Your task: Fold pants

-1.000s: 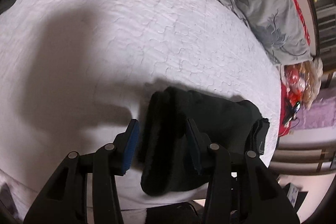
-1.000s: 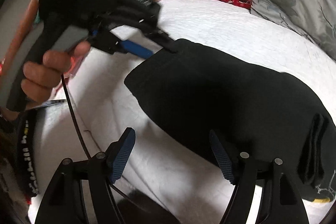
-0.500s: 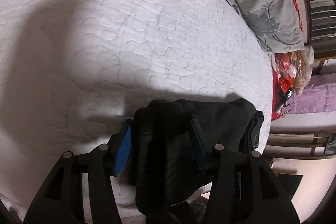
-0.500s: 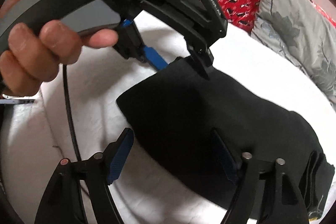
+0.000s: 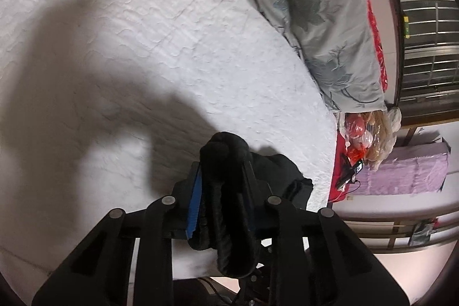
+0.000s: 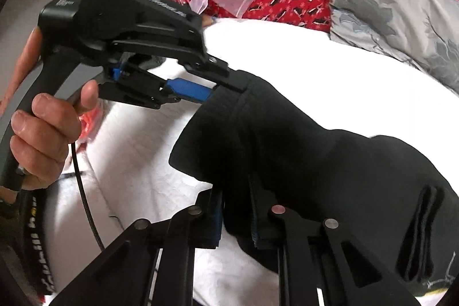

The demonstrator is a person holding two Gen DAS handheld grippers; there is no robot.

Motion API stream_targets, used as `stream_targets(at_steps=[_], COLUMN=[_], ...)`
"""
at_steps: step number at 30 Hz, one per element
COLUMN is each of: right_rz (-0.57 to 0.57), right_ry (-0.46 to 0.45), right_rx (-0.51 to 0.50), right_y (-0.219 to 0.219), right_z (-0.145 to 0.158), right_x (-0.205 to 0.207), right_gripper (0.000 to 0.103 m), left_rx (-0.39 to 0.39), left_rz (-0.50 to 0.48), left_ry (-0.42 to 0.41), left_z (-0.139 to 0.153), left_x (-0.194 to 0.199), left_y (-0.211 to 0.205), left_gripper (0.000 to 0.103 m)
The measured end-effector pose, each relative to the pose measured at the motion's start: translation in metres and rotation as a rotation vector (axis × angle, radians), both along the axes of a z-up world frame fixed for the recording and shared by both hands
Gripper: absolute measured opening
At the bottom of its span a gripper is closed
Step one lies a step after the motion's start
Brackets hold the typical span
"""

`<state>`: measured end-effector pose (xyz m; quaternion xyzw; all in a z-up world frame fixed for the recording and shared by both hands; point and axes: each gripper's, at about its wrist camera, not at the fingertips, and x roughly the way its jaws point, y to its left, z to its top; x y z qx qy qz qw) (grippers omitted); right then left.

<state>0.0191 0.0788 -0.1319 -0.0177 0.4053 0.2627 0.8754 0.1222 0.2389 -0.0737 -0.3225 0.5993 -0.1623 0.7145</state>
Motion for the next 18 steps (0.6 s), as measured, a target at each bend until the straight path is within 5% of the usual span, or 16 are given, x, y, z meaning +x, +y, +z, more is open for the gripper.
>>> stream_targets(at_steps=[6,12,16,18], right_rz=[-0.023,-0.028,-0.002,0.016], right_ry=[-0.003,0.057,0.103,0.135], right_rx=[0.071,0.086,0.115,0.138], right_y=[-0.030,-0.050,-0.039,-0.030], right_z=[0.018,0.008,-0.004,-0.010], right_x=[-0.014,-0.007,0.001,0.003], right_gripper=[0.013,0.013,0.017,0.025], left_rx=[-0.020,0.126,0.213,0.213], left_rz=[-0.017,-0.054,-0.074,-0.071], left_ry=[-0.015,-0.010,0.044,0.083], left_z=[0.019,0.023,0.005,-0.008], left_x=[-0.012,-0.006,0.004,0.006], left_y=[-0.036,-0.058,-0.047,-0.036], left_gripper=[0.020,0.020,0.038,0.038])
